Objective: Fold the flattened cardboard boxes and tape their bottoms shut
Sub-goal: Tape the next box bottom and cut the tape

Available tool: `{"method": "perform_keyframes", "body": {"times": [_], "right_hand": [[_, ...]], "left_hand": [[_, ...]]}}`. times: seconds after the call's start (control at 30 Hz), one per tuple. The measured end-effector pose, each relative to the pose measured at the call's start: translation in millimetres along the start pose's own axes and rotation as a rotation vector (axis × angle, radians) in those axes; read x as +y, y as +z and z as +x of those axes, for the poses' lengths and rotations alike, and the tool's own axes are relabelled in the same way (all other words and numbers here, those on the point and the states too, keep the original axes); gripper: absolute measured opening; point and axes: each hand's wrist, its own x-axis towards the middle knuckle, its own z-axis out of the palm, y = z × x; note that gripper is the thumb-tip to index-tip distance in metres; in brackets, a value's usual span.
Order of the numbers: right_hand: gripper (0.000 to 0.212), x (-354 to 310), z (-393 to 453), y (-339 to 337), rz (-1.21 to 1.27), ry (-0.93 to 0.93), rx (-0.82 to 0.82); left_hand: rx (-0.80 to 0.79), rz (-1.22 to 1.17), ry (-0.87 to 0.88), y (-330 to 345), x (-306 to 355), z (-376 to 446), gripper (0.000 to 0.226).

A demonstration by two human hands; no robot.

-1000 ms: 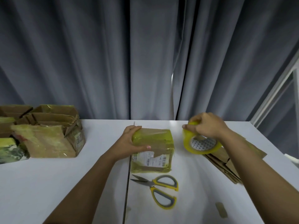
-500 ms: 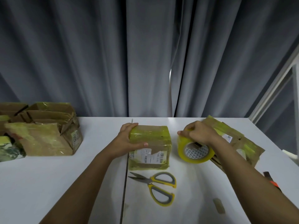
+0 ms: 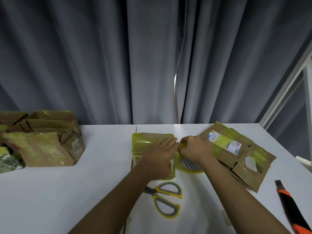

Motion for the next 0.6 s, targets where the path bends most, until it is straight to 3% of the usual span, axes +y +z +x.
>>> {"method": "perform_keyframes", "body": {"times": [0.17, 0.37, 0.6], "right_hand": [[0.035, -3, -2, 2, -0.014, 0.006, -0.006], [0.046, 1, 3, 3, 0.001, 0.029, -0.012], [0.05, -4, 3, 9, 0.097, 0.039, -0.012]], "left_hand": [[0.111, -0.154, -0.157, 1, 7, -3, 0.056], [0.055, 0.111, -0.593, 11, -14, -21, 0.106], [-0.051, -0.03, -0.619, 4, -28, -25, 0.093]]}}
